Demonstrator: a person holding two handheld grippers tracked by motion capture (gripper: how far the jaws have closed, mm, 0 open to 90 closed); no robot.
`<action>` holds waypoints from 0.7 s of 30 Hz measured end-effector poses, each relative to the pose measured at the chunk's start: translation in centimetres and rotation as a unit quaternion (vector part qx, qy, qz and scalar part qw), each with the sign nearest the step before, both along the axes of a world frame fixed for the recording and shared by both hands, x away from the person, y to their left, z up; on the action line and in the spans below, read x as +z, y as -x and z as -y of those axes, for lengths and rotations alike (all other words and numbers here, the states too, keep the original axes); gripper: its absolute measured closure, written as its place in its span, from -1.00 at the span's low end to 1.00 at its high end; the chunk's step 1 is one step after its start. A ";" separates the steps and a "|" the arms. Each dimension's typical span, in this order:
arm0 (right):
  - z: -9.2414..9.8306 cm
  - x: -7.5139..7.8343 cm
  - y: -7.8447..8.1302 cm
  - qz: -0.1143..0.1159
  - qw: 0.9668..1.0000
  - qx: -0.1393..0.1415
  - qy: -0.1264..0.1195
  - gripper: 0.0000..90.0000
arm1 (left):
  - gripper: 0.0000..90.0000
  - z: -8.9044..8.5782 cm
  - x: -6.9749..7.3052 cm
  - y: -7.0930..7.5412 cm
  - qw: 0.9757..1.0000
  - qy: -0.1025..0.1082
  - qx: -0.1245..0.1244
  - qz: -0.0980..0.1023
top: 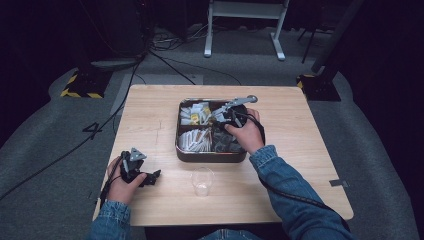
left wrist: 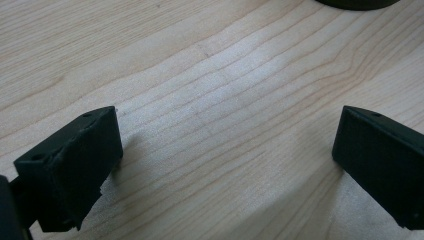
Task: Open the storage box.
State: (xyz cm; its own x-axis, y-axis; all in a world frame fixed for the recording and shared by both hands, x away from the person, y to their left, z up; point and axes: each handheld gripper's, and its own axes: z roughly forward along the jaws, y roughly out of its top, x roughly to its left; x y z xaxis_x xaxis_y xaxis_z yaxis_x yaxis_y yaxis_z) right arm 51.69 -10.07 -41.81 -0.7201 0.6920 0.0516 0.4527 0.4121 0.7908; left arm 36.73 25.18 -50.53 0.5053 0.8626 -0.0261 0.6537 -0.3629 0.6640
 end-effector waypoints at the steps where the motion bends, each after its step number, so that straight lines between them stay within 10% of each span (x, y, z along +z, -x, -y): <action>1: -0.2 -0.2 -0.1 -0.001 1.000 0.000 0.001 -0.09 | -1.00 0.0 0.0 0.0 1.000 0.000 0.000 0.000; 21: -3.0 -2.4 -0.4 -0.006 0.999 -0.036 0.027 0.24 | -1.00 0.0 0.0 -0.1 1.000 -0.003 -0.001 0.000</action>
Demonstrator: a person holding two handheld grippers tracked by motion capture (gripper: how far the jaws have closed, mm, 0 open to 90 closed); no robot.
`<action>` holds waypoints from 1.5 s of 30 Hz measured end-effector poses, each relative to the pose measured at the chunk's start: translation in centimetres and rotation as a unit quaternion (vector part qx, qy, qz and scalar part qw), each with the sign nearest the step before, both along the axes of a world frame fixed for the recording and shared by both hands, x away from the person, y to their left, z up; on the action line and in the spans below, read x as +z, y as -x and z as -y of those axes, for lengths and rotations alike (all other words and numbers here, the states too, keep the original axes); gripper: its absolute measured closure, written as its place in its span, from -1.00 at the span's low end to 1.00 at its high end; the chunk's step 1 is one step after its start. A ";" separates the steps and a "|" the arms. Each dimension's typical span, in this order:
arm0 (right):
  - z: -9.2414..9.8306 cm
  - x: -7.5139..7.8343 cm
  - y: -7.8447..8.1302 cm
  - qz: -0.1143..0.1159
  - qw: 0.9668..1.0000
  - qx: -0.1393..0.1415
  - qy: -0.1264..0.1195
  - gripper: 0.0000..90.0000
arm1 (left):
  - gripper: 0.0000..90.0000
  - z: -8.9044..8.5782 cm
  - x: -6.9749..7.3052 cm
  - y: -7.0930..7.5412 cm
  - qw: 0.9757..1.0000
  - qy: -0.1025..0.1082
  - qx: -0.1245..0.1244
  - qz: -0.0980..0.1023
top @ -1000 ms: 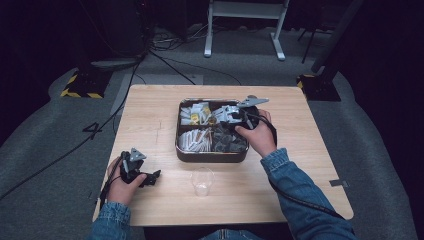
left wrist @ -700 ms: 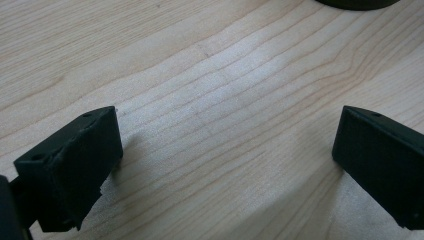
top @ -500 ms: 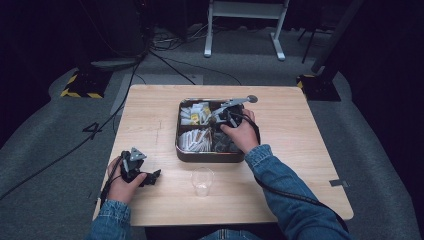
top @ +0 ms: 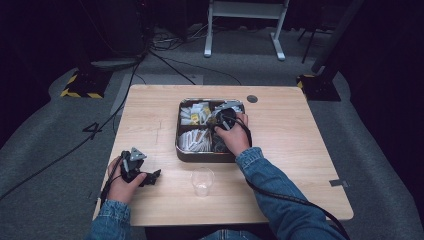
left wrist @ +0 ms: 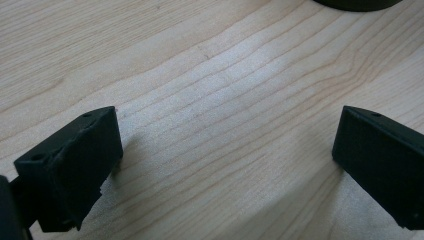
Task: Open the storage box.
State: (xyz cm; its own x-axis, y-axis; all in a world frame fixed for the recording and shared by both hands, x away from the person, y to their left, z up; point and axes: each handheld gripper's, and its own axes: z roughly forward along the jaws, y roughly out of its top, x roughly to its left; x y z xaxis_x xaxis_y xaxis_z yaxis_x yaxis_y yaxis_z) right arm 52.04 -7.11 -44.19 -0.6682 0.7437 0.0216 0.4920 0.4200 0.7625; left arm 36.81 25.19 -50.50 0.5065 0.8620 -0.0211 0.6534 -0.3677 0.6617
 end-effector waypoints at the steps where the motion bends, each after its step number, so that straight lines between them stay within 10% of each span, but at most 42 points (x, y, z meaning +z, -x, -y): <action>1: -0.1 0.0 0.1 0.004 1.000 -0.003 0.006 0.27 | -1.00 0.0 0.0 0.0 1.000 0.000 0.000 0.000; 29: -0.1 0.3 0.4 0.011 1.000 -0.017 0.005 0.30 | -0.99 0.0 0.0 0.0 1.000 0.000 -0.001 -0.001; 45: 2.4 4.3 0.9 0.036 0.999 -0.022 -0.028 0.30 | -0.98 -0.1 0.0 0.0 1.000 0.000 0.000 0.003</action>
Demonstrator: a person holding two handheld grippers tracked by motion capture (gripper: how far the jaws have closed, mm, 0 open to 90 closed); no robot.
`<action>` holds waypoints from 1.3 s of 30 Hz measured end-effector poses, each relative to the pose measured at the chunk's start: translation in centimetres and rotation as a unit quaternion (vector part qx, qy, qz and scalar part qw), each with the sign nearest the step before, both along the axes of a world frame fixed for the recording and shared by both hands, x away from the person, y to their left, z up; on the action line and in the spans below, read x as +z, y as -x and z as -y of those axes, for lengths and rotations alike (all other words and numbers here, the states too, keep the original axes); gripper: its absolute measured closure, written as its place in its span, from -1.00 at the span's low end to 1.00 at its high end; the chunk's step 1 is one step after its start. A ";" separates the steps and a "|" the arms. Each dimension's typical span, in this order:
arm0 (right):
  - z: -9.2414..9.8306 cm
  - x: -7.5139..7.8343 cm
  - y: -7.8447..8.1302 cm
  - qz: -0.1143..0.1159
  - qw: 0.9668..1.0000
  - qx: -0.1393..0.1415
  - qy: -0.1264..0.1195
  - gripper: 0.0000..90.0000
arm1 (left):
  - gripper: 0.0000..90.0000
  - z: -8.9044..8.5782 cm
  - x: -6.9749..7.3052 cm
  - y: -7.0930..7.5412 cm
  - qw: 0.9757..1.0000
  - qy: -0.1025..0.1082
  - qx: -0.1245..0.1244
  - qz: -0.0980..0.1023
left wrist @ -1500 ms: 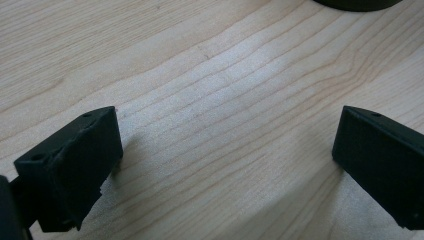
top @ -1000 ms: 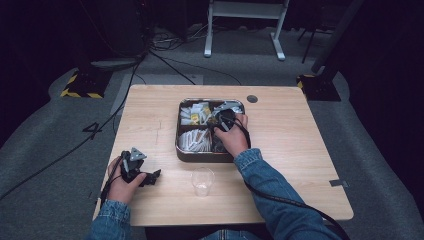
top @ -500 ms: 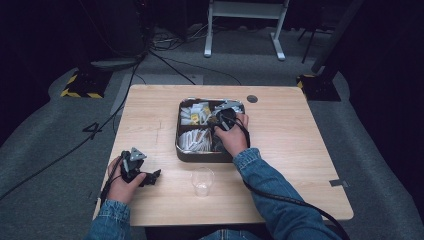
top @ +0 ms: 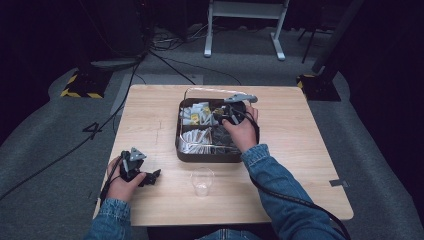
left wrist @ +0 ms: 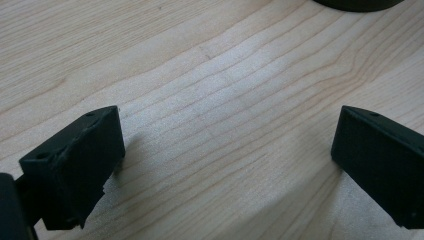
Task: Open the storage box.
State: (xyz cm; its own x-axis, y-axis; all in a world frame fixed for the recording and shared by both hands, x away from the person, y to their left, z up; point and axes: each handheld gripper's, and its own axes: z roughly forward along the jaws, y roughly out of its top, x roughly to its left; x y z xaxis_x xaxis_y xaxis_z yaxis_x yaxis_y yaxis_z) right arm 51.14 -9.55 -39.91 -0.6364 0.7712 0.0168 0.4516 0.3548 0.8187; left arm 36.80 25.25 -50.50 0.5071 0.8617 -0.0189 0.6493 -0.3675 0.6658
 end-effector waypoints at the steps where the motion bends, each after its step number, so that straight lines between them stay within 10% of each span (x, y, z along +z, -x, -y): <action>1: 0.3 0.2 0.1 0.002 1.000 -0.001 -0.002 0.30 | -0.97 0.0 0.0 0.0 1.000 -0.001 0.000 0.000; 39: 16.1 3.2 5.2 0.036 0.998 -0.044 -0.016 0.30 | -0.97 0.1 0.0 -0.1 1.000 0.004 0.003 0.000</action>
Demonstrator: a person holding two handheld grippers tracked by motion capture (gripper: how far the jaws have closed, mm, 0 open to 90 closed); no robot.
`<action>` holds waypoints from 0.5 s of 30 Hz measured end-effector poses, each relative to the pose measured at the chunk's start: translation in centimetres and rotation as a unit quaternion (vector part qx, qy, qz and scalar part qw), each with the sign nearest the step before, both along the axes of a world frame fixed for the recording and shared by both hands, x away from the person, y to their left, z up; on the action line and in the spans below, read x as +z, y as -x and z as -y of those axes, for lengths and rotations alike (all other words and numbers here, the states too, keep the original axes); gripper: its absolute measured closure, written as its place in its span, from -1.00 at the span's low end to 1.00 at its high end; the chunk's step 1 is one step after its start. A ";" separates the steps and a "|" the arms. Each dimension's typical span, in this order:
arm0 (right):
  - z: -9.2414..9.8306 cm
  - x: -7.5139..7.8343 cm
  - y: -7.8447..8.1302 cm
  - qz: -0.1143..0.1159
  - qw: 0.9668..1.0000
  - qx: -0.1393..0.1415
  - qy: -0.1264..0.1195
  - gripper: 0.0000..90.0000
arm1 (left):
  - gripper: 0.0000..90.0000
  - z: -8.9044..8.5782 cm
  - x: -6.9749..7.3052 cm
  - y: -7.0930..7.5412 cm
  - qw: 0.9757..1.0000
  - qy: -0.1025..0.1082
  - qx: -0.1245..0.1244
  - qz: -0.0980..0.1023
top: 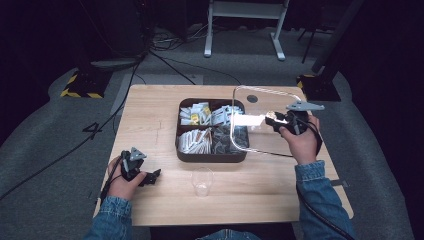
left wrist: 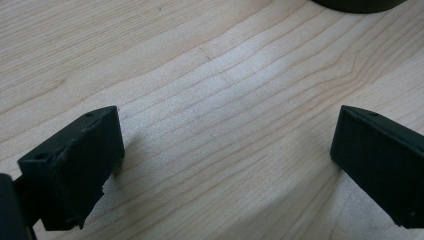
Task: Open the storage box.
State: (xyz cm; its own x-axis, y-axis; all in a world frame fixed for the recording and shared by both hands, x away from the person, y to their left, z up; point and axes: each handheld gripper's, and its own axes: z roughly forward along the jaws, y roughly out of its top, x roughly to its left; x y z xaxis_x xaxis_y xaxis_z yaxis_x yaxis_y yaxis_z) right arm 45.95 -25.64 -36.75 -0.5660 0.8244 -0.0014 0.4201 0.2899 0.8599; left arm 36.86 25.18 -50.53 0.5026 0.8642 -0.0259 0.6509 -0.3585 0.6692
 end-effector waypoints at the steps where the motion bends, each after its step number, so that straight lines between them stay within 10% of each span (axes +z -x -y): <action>1: 0.6 0.1 0.1 -0.001 1.000 -0.004 -0.003 0.30 | -0.97 0.0 0.0 0.0 1.000 0.000 0.001 0.000; 15: 4.5 -1.2 -0.3 -0.025 0.999 -0.040 0.005 0.30 | -0.98 0.0 0.0 0.0 1.000 0.001 0.001 -0.001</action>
State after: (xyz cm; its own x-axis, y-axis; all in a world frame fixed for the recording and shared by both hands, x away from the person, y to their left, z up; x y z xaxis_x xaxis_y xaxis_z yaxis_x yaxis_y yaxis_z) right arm 46.21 -30.13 -37.97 -0.4973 0.8674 0.0159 0.4844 0.2624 0.8345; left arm 36.87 25.16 -50.53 0.5008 0.8651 -0.0276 0.6526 -0.3564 0.6686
